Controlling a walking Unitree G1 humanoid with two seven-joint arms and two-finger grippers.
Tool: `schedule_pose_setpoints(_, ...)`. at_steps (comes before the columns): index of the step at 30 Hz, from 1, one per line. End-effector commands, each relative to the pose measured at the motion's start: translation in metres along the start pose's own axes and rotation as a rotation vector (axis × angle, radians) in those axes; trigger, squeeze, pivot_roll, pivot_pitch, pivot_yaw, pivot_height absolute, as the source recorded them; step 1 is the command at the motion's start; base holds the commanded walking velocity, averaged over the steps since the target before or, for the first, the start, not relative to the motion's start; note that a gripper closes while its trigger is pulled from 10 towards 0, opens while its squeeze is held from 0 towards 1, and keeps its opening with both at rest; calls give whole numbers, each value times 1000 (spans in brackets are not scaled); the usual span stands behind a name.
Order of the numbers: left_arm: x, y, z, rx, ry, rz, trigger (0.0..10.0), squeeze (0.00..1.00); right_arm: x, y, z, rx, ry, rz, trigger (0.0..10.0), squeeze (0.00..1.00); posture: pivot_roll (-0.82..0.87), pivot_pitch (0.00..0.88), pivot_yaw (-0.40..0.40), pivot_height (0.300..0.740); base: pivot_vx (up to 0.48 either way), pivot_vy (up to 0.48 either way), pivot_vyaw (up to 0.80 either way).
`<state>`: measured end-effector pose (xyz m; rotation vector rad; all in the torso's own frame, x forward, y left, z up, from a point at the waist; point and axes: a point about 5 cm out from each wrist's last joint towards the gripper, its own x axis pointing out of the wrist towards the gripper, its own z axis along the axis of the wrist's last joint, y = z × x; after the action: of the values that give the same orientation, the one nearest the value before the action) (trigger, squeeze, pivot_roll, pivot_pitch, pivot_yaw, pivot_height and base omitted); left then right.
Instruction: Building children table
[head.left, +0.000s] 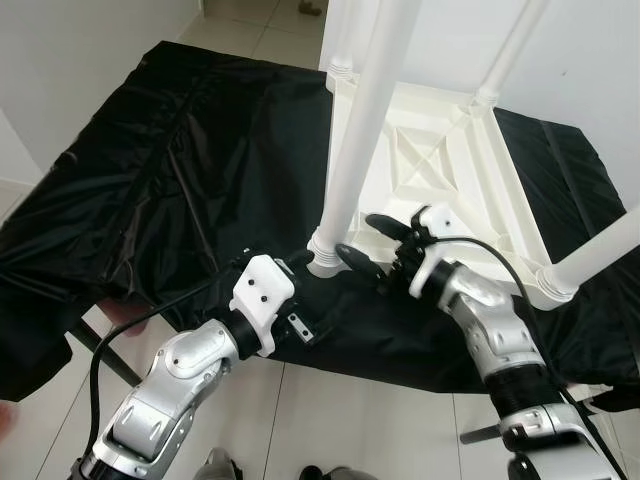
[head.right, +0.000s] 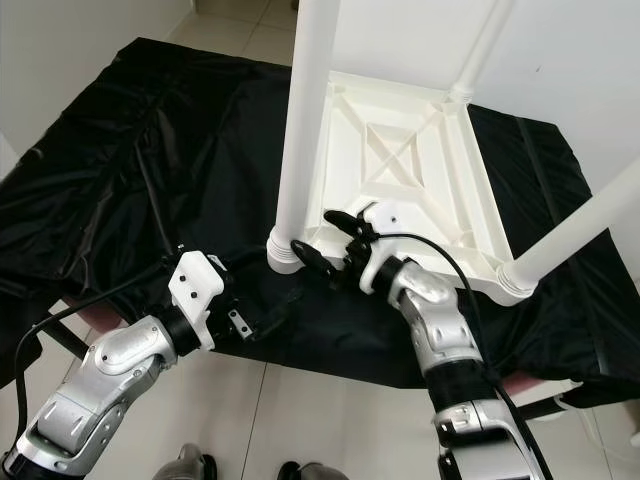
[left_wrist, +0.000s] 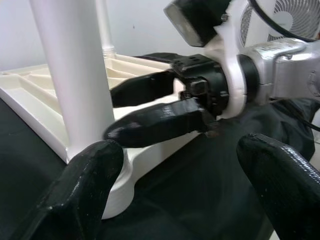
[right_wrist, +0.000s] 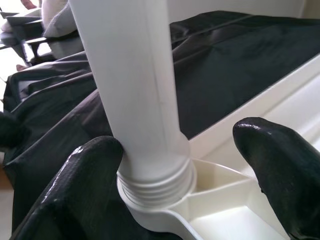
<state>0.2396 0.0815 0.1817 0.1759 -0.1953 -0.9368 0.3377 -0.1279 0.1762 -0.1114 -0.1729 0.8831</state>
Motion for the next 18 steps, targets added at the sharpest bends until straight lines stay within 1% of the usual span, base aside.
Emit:
schedule_pose_setpoints(1,1,-5,1,0,5,-22,10000,0,3,2,-7,12,19,15,10000,0,187,141,-147,740,0,0,0)
schedule_pose_setpoints(2,1,-5,1,0,5,-22,10000,0,3,2,-7,12,19,15,10000,0,187,141,-147,740,0,0,0)
schedule_pose_setpoints(5,0,-3,3,5,11,-20,10000,0,19,3,-7,30,4,25,10000,0,204,142,-143,740,0,0,0)
schedule_pose_setpoints(8,0,-3,4,6,13,-22,10000,0,23,4,-7,37,1,30,10000,0,204,142,-143,740,0,0,0)
schedule_pose_setpoints(10,-1,-3,4,16,17,-30,10000,0,31,6,-8,40,0,36,10000,0,204,142,-143,740,0,0,0)
schedule_pose_setpoints(11,-1,-3,4,16,17,-30,10000,0,31,6,-8,40,0,36,10000,0,204,142,-143,740,0,0,0)
schedule_pose_setpoints(14,-1,-1,4,22,17,-37,10000,0,43,8,-9,46,-6,25,10000,0,204,142,-143,740,0,0,0)
schedule_pose_setpoints(18,-1,-1,5,21,16,-37,10000,0,50,9,-10,54,-10,15,10000,0,212,144,-135,740,0,0,0)
